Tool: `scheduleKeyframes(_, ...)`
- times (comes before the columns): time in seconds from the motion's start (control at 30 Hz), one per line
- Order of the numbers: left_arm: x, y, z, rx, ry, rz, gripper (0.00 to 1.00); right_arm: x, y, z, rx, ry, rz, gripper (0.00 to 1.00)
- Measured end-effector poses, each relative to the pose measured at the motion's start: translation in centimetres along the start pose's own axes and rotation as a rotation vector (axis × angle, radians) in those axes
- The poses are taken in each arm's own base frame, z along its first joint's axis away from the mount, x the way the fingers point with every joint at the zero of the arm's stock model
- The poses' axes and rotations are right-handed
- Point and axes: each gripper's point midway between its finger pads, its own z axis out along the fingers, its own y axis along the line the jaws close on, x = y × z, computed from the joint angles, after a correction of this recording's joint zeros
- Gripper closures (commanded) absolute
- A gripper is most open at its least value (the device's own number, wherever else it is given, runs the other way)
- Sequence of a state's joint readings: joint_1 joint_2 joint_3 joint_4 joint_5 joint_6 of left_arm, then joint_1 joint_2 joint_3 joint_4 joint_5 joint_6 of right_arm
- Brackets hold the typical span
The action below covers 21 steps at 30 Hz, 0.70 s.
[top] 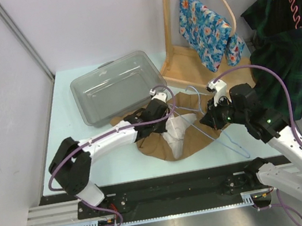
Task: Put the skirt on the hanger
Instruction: Place skirt on hanger
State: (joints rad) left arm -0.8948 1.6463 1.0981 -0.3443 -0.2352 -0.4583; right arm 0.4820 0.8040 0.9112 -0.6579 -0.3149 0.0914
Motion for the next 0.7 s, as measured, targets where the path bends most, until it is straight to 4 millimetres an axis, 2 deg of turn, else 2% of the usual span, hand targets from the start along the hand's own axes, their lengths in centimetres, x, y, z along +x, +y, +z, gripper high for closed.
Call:
scheduleKeyframes(0.07, -0.8, -0.2, -0.9, 0.016, -0.028, -0.008, 0.8, 0.0, 0.1, 0.0, -0.005, 0.001, -0.003, 1.0)
scheduleKeyframes(0.17, -1.2, -0.4, -1.3, 0.029, -0.046, -0.014, 0.79, 0.1, 0.1, -0.1, -0.009, 0.004, -0.006, 1.0)
scheduleKeyframes(0.33, -0.4, -0.4, -0.9, 0.036, -0.025, -0.012, 0.8, 0.0, 0.3, -0.2, -0.015, -0.004, -0.012, 1.0)
scheduleKeyframes(0.5, 0.1, -0.4, -0.6, 0.038, -0.009, -0.011, 0.61, 0.0, 0.3, -0.3, -0.016, -0.005, -0.013, 1.0)
scheduleKeyframes(0.7, 0.9, -0.4, 0.4, 0.033, 0.016, -0.005, 0.62, 0.1, 0.3, -0.4, -0.015, -0.001, -0.014, 1.0)
